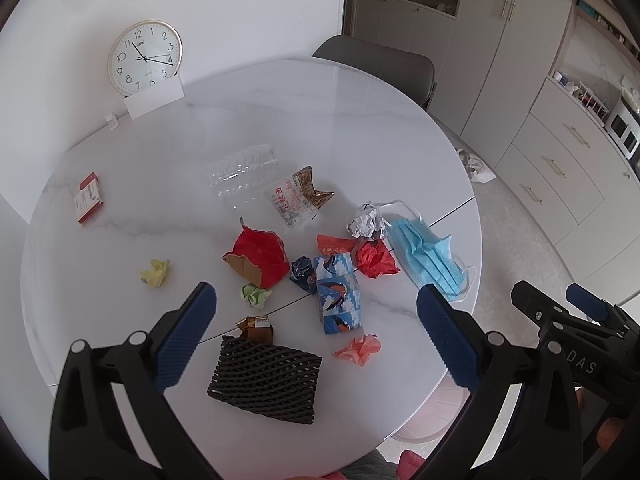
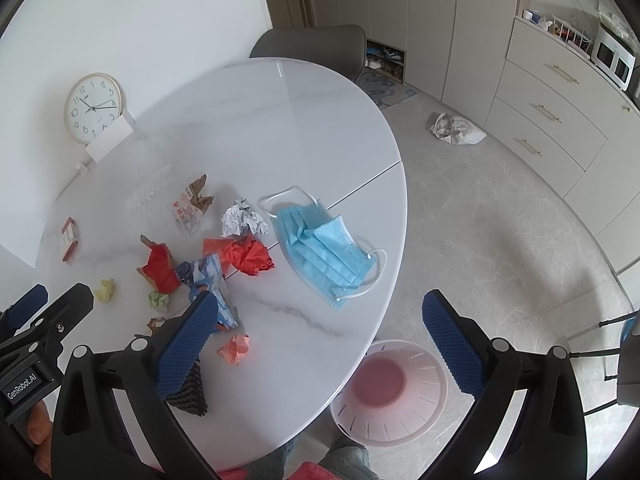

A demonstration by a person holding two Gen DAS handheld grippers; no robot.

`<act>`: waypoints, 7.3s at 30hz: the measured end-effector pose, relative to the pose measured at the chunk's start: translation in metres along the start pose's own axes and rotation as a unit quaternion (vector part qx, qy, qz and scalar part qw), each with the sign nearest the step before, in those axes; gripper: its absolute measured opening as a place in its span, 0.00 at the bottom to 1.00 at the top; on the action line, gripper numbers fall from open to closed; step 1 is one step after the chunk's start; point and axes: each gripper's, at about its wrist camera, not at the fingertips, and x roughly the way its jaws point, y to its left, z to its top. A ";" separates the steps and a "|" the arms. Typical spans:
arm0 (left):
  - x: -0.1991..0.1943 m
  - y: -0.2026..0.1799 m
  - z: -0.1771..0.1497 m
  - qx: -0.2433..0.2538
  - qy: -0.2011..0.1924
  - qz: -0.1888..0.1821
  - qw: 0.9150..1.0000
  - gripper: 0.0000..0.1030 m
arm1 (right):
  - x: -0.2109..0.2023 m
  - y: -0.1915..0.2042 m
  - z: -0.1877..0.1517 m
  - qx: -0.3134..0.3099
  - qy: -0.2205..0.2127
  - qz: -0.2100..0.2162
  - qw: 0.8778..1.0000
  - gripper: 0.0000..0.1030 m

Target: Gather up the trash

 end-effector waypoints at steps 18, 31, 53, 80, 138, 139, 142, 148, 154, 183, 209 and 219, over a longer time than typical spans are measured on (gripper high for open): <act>0.009 0.006 0.008 -0.002 0.012 0.001 1.000 0.94 | 0.019 0.002 0.002 -0.007 0.012 0.003 1.000 0.98; 0.058 0.034 0.008 0.067 0.017 -0.014 0.998 0.94 | 0.185 0.007 0.029 -0.109 0.070 -0.042 0.991 0.86; 0.096 0.087 -0.069 0.071 0.120 -0.040 0.989 0.94 | 0.181 -0.026 0.032 -0.015 0.080 0.025 0.996 0.15; 0.132 0.110 -0.160 -0.419 0.190 -0.006 0.888 0.89 | 0.081 -0.084 -0.035 -0.028 0.068 0.115 0.991 0.17; 0.073 -0.089 -0.141 -0.053 0.222 -0.205 0.952 0.22 | 0.209 -0.152 -0.233 -0.027 0.225 0.030 0.974 0.55; 0.079 -0.101 -0.143 -0.036 0.228 -0.202 0.952 0.22 | 0.217 -0.155 -0.237 -0.022 0.233 0.023 0.972 0.64; 0.093 -0.128 -0.150 -0.004 0.246 -0.200 0.949 0.22 | 0.219 -0.169 -0.242 0.007 0.238 0.013 0.971 0.78; 0.125 -0.186 -0.167 0.059 0.269 -0.209 0.938 0.22 | 0.190 -0.202 -0.245 0.054 0.216 -0.001 0.975 0.87; 0.152 -0.234 -0.187 0.104 0.286 -0.206 0.930 0.22 | 0.165 -0.237 -0.251 0.103 0.199 -0.015 0.974 0.89; 0.026 -0.216 -0.122 0.178 0.070 -0.160 0.968 0.92 | 0.060 -0.198 -0.130 0.054 0.058 -0.001 0.997 0.98; 0.052 -0.027 -0.037 0.048 0.044 -0.134 0.989 0.92 | 0.079 0.002 -0.039 -0.047 0.028 0.037 0.998 0.97; 0.106 0.041 -0.007 0.091 0.038 -0.067 0.993 0.92 | 0.117 0.094 -0.023 -0.084 0.042 0.057 0.994 0.98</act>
